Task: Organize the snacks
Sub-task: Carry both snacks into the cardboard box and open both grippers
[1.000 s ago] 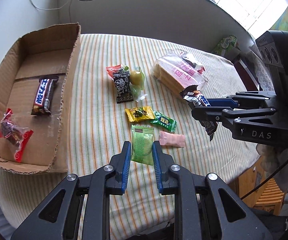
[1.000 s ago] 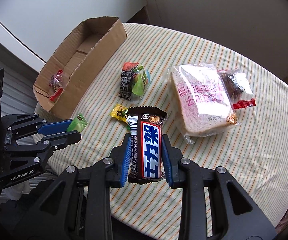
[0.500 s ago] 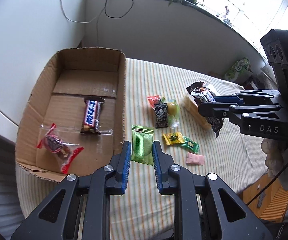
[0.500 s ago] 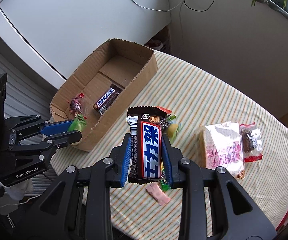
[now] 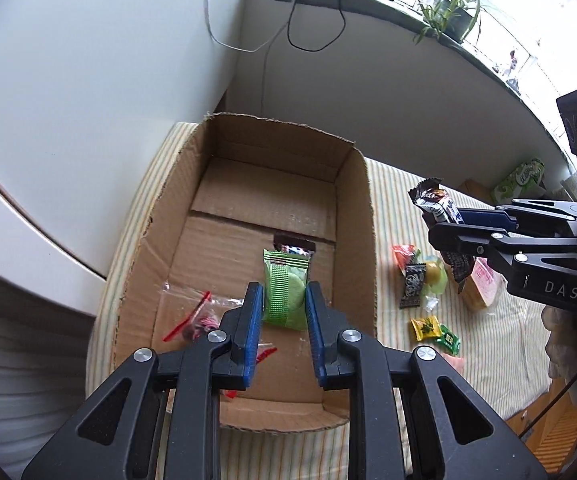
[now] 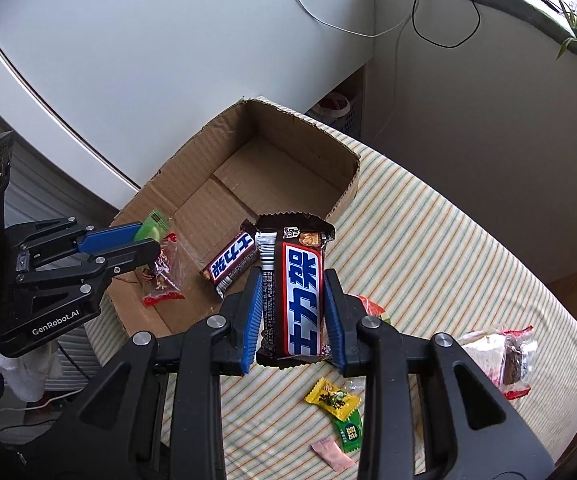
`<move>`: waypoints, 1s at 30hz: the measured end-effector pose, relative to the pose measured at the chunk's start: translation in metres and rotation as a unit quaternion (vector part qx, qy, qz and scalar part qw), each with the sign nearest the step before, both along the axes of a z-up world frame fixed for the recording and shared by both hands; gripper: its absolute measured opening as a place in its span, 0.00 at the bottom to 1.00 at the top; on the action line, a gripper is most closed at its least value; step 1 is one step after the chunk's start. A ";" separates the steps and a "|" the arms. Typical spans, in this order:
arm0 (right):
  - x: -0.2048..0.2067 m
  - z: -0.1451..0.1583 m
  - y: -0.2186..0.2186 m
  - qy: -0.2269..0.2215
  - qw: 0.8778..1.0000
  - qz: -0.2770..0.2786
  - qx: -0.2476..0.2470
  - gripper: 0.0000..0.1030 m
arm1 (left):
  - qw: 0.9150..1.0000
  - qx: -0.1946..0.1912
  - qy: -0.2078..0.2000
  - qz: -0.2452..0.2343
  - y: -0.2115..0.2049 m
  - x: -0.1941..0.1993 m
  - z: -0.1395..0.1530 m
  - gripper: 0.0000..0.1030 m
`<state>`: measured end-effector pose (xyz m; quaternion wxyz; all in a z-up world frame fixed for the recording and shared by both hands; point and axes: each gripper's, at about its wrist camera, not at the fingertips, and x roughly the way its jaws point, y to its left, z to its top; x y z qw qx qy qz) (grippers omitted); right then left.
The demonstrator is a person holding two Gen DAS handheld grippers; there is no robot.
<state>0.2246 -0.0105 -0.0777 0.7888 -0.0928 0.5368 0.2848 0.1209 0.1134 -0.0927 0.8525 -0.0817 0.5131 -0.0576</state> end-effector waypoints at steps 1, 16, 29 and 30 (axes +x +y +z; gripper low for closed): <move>0.003 -0.002 0.004 0.001 1.000 0.000 -0.001 0.29 | 1.000 0.002 0.001 0.003 0.003 0.003 -0.001 0.20; 0.039 -0.030 0.046 0.029 1.000 0.005 -0.006 0.29 | 0.999 0.002 0.019 0.028 0.018 0.033 -0.021 0.20; 0.041 -0.026 0.048 0.018 1.000 0.003 0.000 0.54 | 0.999 0.008 0.025 0.028 0.017 0.035 -0.023 0.23; 0.041 -0.025 0.048 0.017 1.000 0.003 0.000 0.54 | 0.999 0.007 0.025 0.028 0.017 0.035 -0.023 0.23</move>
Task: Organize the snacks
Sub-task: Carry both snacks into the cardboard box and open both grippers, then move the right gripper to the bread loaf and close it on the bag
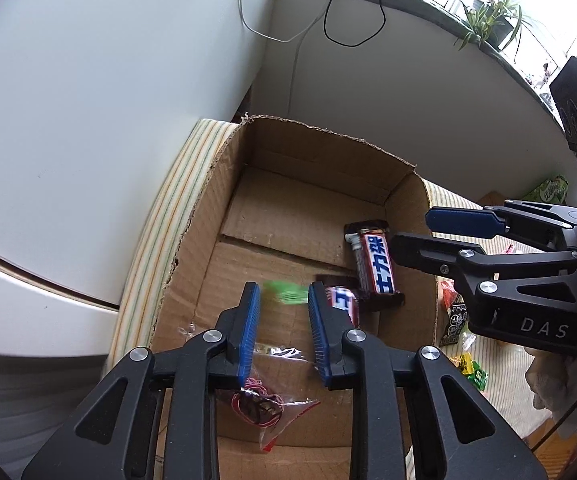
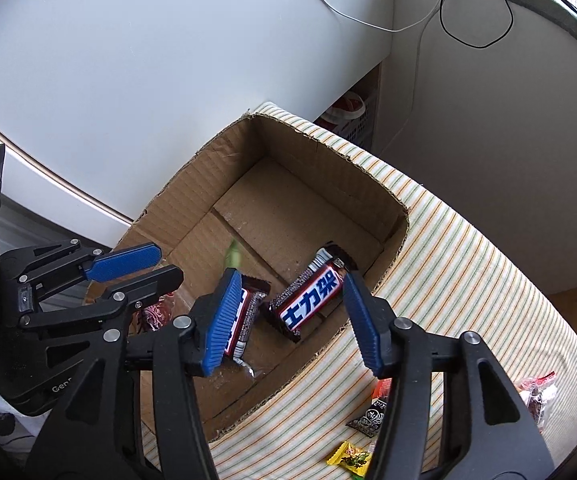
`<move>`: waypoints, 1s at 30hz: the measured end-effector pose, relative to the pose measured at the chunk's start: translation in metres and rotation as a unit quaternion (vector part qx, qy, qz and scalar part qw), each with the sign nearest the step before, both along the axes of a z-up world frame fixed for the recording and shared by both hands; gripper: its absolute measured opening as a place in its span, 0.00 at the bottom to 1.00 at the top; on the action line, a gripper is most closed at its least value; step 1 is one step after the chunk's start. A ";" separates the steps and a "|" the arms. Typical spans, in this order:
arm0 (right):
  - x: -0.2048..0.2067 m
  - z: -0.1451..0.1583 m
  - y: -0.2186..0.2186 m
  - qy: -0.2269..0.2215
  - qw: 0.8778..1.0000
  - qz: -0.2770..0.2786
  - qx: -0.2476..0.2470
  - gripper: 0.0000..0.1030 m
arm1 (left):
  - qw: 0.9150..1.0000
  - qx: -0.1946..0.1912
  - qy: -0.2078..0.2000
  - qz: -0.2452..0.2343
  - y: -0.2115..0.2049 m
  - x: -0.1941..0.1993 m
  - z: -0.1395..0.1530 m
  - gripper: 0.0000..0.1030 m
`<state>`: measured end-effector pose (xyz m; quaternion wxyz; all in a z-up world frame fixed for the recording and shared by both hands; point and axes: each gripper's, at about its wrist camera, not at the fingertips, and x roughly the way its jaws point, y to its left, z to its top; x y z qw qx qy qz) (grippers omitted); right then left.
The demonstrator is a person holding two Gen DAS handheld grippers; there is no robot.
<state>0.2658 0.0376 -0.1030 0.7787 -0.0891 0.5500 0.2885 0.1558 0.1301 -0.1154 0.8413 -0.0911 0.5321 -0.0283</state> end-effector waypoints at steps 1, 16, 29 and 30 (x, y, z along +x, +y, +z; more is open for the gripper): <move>-0.001 0.001 -0.001 -0.001 1.000 0.000 0.001 0.54 | 1.000 0.001 -0.001 0.001 0.000 0.000 0.000 0.23; -0.016 0.025 -0.053 -0.012 1.000 -0.022 0.011 0.65 | 1.000 -0.005 -0.012 -0.005 -0.015 -0.017 0.016 0.23; -0.040 0.041 -0.159 -0.013 0.996 -0.085 0.016 0.65 | 0.998 -0.021 -0.027 -0.052 -0.066 -0.041 0.034 0.30; -0.042 0.040 -0.168 -0.012 0.996 -0.091 0.014 0.65 | 0.998 -0.022 -0.027 -0.056 -0.070 -0.043 0.034 0.30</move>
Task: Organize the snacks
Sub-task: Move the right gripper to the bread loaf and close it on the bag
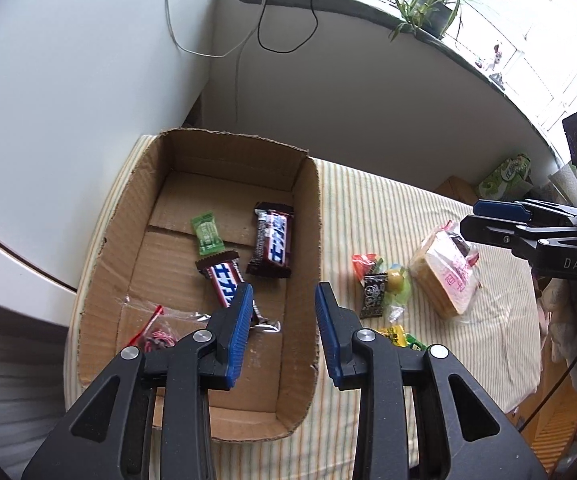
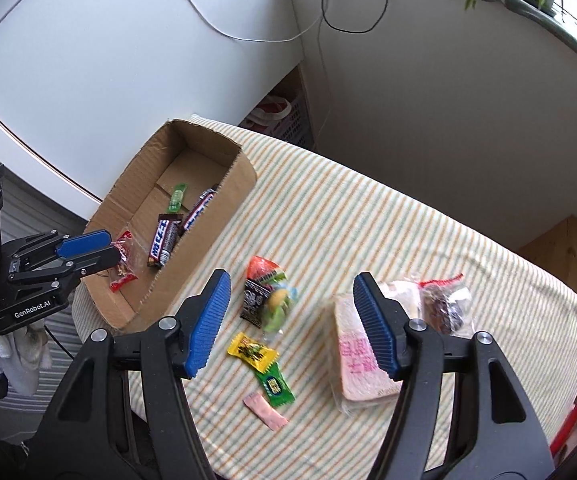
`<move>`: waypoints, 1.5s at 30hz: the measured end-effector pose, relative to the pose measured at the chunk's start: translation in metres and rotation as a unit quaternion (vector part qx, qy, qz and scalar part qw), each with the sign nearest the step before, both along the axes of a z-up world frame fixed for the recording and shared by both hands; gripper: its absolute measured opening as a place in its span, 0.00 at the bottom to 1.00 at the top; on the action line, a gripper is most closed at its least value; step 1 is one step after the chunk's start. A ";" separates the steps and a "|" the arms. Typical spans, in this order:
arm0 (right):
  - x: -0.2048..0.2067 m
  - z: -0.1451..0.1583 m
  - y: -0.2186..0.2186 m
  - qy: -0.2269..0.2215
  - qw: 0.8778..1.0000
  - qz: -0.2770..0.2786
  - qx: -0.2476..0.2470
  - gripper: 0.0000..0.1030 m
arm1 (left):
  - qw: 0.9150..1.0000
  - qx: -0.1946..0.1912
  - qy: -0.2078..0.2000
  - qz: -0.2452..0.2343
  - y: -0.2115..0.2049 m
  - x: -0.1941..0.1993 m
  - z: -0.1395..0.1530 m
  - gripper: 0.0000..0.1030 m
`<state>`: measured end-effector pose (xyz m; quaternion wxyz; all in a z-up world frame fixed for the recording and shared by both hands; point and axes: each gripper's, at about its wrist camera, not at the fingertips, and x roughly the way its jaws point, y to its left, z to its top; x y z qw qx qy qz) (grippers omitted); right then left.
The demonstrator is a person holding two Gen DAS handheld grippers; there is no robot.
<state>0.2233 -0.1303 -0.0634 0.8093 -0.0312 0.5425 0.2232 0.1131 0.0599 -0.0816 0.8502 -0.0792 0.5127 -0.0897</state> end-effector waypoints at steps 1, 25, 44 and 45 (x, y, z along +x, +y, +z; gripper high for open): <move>-0.002 -0.002 -0.008 0.002 1.000 -0.006 -0.001 0.65 | 1.000 -0.003 0.002 -0.003 -0.004 -0.001 0.000 0.30; -0.017 -0.070 -0.106 0.084 0.991 -0.084 0.057 0.65 | 0.993 -0.077 0.060 -0.073 -0.109 -0.023 -0.038 0.51; 0.024 -0.110 -0.106 0.137 0.985 -0.051 0.094 0.65 | 0.986 -0.138 0.084 -0.046 -0.160 0.015 -0.075 0.52; 0.025 -0.112 -0.106 0.140 0.984 -0.053 0.095 0.65 | 0.986 -0.135 0.085 -0.047 -0.162 0.017 -0.076 0.52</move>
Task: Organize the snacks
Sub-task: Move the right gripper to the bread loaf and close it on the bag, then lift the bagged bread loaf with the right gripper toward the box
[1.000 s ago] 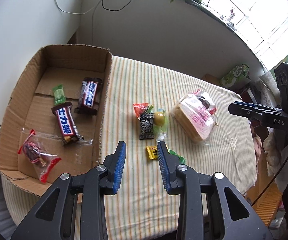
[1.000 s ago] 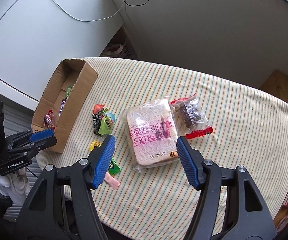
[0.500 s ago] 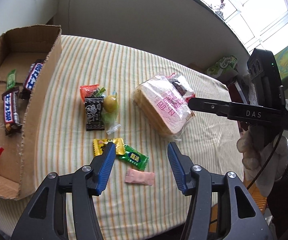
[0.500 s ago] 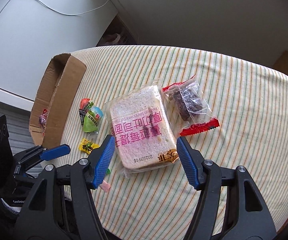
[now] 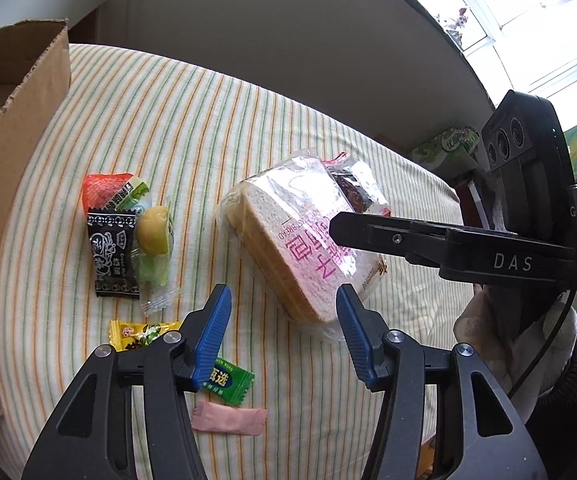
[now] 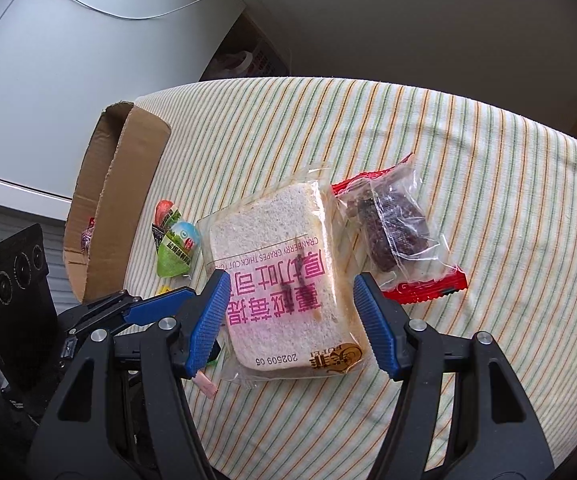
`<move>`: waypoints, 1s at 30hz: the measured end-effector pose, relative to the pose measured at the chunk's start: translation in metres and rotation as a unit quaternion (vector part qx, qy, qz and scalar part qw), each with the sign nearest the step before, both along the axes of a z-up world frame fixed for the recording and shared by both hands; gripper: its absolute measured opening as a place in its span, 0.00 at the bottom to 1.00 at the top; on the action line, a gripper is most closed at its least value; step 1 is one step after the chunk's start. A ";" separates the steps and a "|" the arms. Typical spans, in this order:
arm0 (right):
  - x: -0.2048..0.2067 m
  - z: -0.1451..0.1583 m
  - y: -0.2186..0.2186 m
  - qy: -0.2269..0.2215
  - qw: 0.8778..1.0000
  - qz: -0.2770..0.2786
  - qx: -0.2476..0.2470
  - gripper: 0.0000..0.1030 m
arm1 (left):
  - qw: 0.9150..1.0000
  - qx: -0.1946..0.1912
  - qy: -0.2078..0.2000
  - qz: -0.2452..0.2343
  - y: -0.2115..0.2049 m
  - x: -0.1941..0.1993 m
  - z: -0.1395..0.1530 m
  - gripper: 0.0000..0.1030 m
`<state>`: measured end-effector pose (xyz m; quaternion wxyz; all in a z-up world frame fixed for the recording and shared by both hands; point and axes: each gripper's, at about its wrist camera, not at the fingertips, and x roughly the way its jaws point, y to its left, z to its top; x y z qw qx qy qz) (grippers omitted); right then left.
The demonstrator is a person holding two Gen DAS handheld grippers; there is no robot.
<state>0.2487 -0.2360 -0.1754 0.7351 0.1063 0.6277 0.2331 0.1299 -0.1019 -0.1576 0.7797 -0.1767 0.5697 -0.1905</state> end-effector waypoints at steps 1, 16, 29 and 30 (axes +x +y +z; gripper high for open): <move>0.001 -0.002 0.000 0.003 1.000 0.000 0.003 0.65 | 1.000 0.003 0.000 -0.002 -0.002 0.002 -0.001 0.52; 0.005 -0.011 0.003 0.018 1.000 -0.009 0.024 0.67 | 1.000 -0.014 0.006 -0.012 -0.018 0.015 -0.011 0.51; -0.004 0.000 0.018 0.023 0.999 -0.022 0.021 0.67 | 1.000 -0.006 -0.010 -0.018 -0.017 0.012 0.011 0.47; -0.005 0.003 0.020 0.022 0.999 -0.022 0.022 0.67 | 1.000 -0.007 -0.011 -0.018 -0.015 0.011 0.013 0.47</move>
